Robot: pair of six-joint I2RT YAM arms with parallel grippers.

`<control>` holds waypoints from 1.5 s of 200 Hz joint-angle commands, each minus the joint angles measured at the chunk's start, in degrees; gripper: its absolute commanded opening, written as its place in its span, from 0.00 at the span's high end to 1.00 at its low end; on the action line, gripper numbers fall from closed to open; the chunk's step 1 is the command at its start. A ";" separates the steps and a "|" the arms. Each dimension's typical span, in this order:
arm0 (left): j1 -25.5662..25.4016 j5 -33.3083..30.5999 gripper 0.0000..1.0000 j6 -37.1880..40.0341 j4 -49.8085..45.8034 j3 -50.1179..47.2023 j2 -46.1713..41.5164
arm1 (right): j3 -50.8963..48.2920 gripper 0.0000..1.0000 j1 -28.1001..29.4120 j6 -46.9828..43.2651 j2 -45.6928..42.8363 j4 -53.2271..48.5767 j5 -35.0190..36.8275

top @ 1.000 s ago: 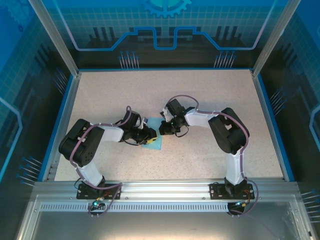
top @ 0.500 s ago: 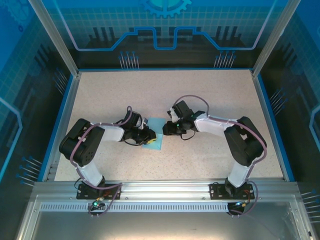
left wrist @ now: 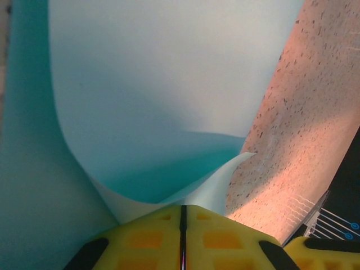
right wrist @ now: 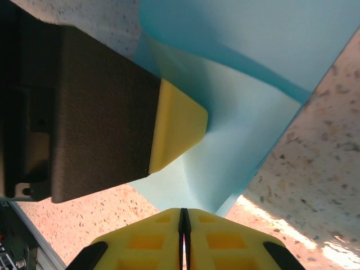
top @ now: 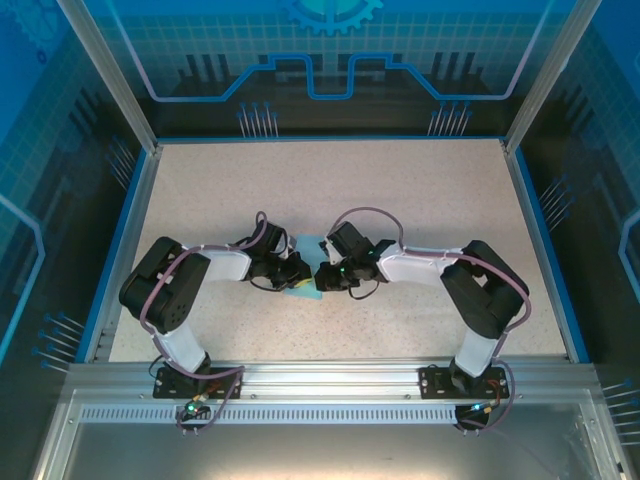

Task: Fold a paper plane with a square sheet of paper (pick it up from the middle)
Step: Fold the triangle a second time at the center of the table.

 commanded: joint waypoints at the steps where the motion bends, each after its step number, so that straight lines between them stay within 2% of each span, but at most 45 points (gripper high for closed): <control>1: -0.42 -4.68 0.93 1.64 -6.65 -0.36 1.17 | -0.66 0.91 1.20 1.80 2.05 2.07 -1.97; 103: -0.78 -4.75 0.93 1.63 -6.65 -0.43 1.16 | -1.09 0.91 1.54 1.40 5.20 0.57 -1.33; 151: -0.75 -6.47 0.93 0.45 -7.20 -0.54 1.24 | -0.83 0.90 1.58 -0.27 2.36 -4.04 1.79; 186: -0.71 -6.47 0.93 -0.23 -7.11 -0.46 1.30 | 1.46 0.90 3.64 -1.62 -0.50 -5.75 2.46; 300: -0.71 -6.39 0.93 -0.53 -7.18 -0.36 0.85 | 1.38 0.90 3.49 0.28 4.90 -4.71 3.52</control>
